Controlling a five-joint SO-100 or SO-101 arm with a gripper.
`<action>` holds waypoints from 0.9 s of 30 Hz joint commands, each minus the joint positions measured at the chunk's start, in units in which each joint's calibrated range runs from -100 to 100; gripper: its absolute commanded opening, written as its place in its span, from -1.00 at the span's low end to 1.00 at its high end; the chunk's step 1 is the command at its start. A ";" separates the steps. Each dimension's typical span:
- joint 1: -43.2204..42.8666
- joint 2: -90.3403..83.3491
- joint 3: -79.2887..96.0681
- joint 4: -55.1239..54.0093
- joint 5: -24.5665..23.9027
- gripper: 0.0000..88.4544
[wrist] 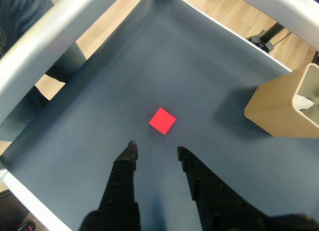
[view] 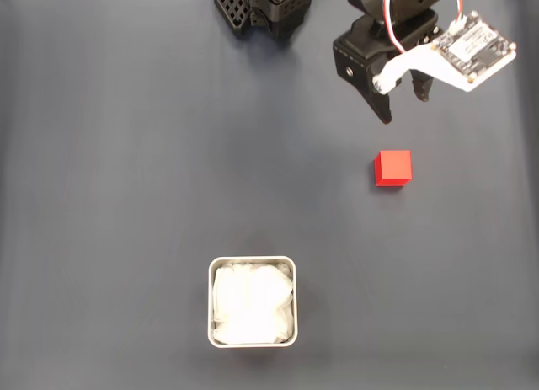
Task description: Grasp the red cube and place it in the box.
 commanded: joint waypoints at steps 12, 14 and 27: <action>0.91 1.69 6.88 -9.28 -0.39 -0.40; 1.05 2.21 7.51 -10.43 -0.44 -0.39; 2.47 6.37 11.44 -17.15 0.10 -0.31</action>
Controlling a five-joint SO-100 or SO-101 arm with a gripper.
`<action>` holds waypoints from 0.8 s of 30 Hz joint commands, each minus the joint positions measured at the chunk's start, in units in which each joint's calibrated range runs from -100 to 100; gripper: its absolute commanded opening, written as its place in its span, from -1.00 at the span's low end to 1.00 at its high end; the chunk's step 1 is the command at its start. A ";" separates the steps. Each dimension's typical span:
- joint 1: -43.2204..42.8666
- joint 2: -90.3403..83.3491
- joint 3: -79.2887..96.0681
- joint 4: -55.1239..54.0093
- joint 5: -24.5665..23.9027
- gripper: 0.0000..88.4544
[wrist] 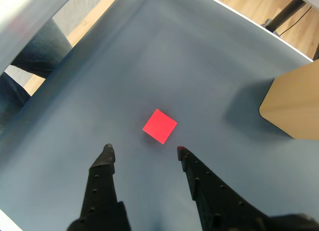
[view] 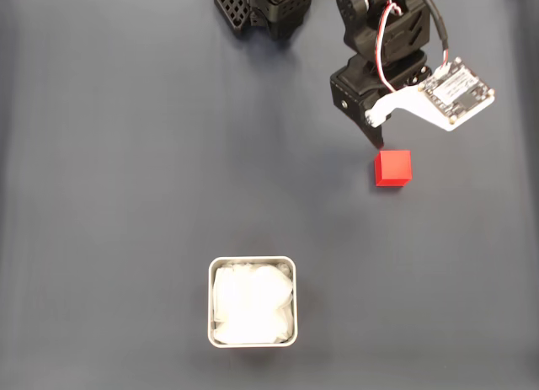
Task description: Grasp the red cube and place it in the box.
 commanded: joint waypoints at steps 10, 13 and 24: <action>1.41 4.79 2.42 -7.19 0.54 -0.30; 1.62 6.61 2.33 -8.42 0.54 -0.30; 1.48 10.34 2.15 -11.70 1.22 -0.29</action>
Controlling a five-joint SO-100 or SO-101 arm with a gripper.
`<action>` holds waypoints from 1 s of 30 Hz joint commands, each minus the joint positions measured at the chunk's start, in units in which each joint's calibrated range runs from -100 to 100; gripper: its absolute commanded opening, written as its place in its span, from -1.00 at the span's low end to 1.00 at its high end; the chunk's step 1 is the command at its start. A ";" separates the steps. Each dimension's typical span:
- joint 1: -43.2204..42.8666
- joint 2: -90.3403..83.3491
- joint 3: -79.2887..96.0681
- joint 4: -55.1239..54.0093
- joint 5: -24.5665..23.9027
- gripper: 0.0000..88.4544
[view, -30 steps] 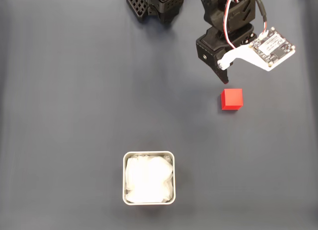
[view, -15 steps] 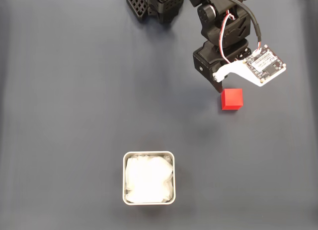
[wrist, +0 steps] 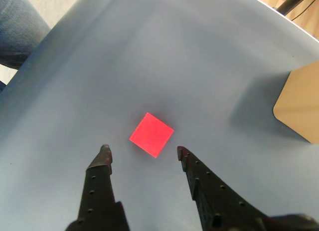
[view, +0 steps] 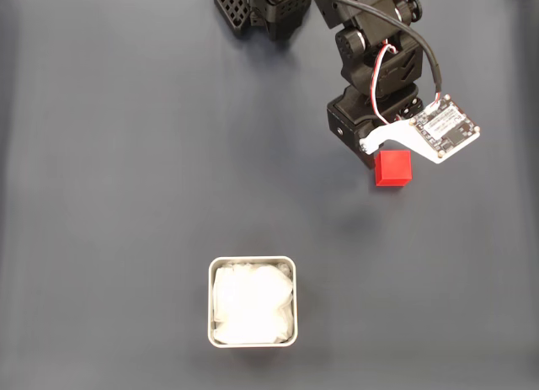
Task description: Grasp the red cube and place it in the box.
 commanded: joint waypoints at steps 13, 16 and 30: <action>-0.14 3.47 -1.57 -4.06 1.07 -0.30; -0.28 4.25 -2.21 -4.14 1.07 -0.30; -1.63 5.55 -2.67 -4.55 0.73 -0.31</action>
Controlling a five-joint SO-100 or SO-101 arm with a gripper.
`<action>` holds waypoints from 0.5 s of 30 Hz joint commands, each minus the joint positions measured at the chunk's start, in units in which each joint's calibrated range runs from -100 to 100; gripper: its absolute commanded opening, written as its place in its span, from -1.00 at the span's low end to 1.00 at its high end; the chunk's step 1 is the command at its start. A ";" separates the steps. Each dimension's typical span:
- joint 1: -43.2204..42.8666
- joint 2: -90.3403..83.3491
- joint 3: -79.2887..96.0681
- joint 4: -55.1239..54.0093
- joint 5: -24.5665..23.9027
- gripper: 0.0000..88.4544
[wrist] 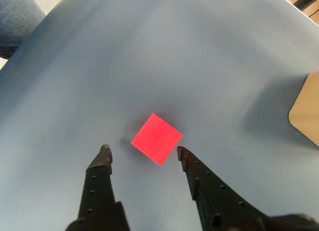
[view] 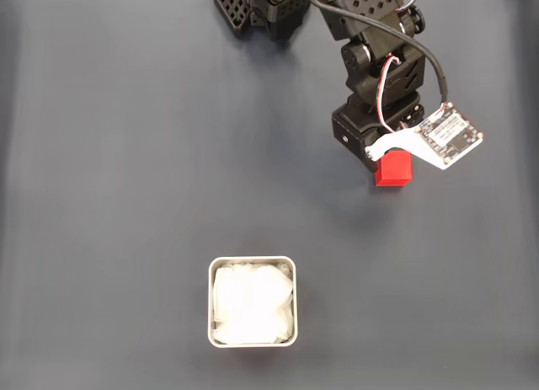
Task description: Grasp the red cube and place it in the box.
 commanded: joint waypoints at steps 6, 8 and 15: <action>-0.59 1.03 -2.94 -1.38 0.00 -0.31; -0.66 1.47 -3.31 -1.46 -0.05 -0.31; -0.66 3.28 -5.50 -1.71 -0.10 -0.31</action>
